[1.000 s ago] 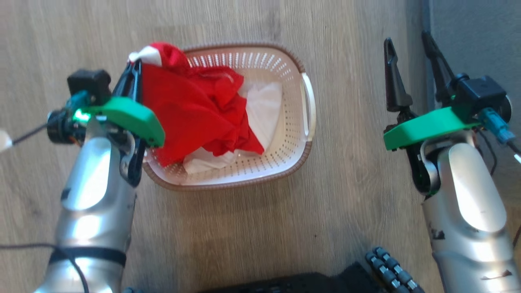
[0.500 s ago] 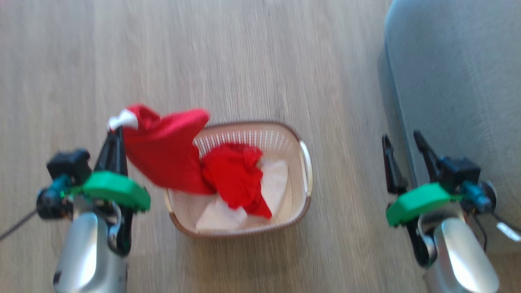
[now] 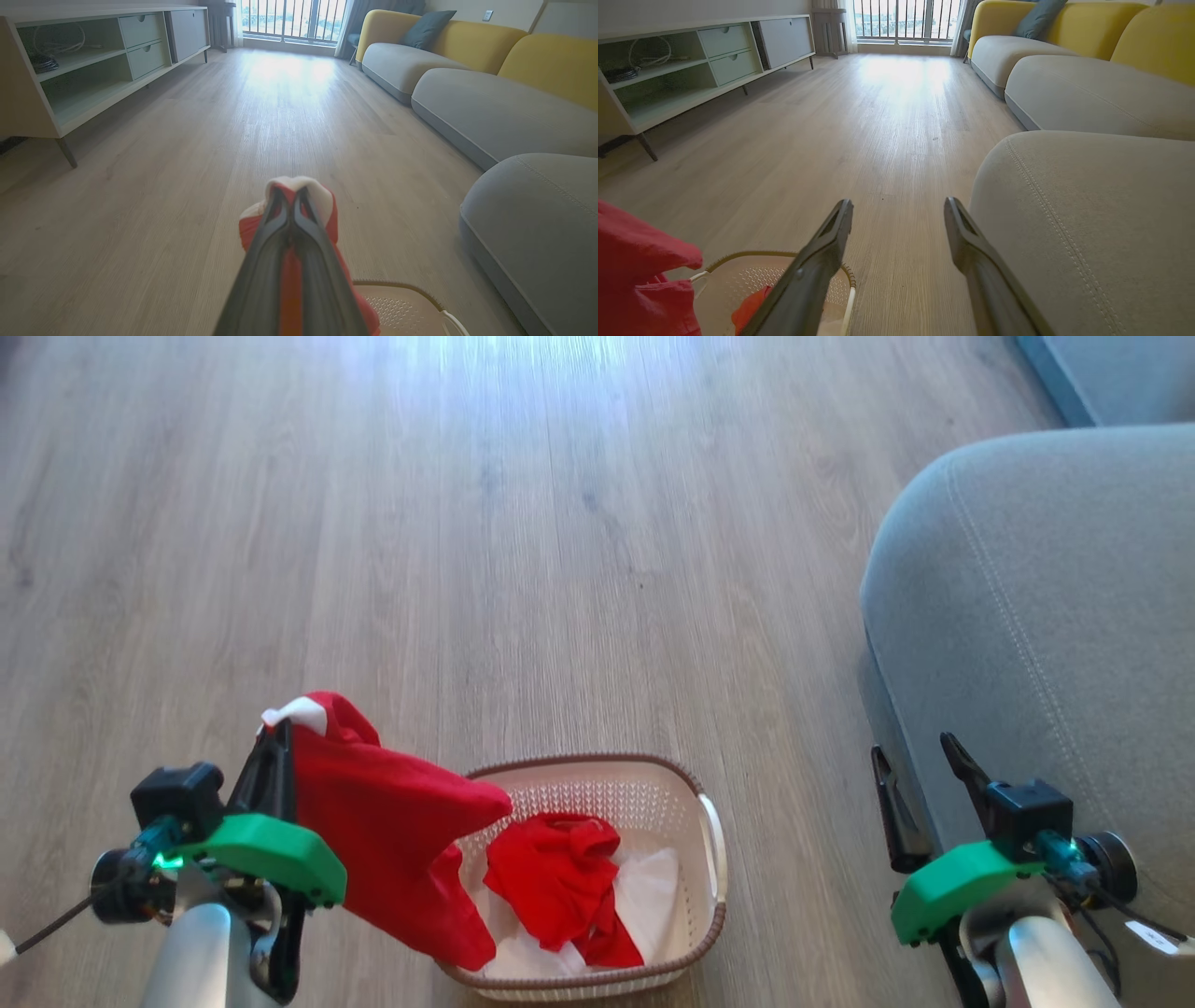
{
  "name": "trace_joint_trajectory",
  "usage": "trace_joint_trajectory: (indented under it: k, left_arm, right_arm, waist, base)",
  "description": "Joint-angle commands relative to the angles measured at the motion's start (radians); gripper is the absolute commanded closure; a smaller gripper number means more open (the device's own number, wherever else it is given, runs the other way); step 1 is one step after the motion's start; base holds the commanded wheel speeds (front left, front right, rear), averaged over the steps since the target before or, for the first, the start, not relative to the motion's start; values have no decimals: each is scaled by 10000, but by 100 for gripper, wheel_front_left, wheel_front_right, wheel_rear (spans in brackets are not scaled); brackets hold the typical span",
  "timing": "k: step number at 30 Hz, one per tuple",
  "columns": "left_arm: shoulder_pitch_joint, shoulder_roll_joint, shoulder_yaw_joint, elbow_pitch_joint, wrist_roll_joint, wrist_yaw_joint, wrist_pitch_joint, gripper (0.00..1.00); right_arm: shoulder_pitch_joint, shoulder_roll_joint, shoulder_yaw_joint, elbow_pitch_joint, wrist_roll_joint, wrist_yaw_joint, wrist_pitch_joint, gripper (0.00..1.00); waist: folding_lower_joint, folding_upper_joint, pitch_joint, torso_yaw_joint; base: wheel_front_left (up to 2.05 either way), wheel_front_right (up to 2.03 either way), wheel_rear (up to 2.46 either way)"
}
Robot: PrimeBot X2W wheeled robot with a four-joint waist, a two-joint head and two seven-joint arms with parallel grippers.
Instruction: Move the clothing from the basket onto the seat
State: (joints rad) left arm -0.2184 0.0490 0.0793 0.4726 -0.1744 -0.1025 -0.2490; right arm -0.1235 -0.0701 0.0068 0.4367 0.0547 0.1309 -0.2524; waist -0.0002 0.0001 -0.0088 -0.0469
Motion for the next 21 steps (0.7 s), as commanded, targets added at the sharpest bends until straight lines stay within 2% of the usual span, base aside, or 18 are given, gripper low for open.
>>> trace_joint_trajectory:
  k: [1, 21]
  left_arm:
    - [-313, 259, 249, -288, 83, -4, -128, 100]
    - [-210, 283, 218, -346, -4, -11, -128, 100]
  right_arm:
    - [-158, -135, 264, -286, -66, -2, -93, 0]
    - [-99, -229, 358, -219, 2, -2, -93, 0]
  waist:
    - [2, -1, -104, 57]
    - [2, -1, -124, 55]
  base:
    - [0, 0, 0]
    - [0, 0, 0]
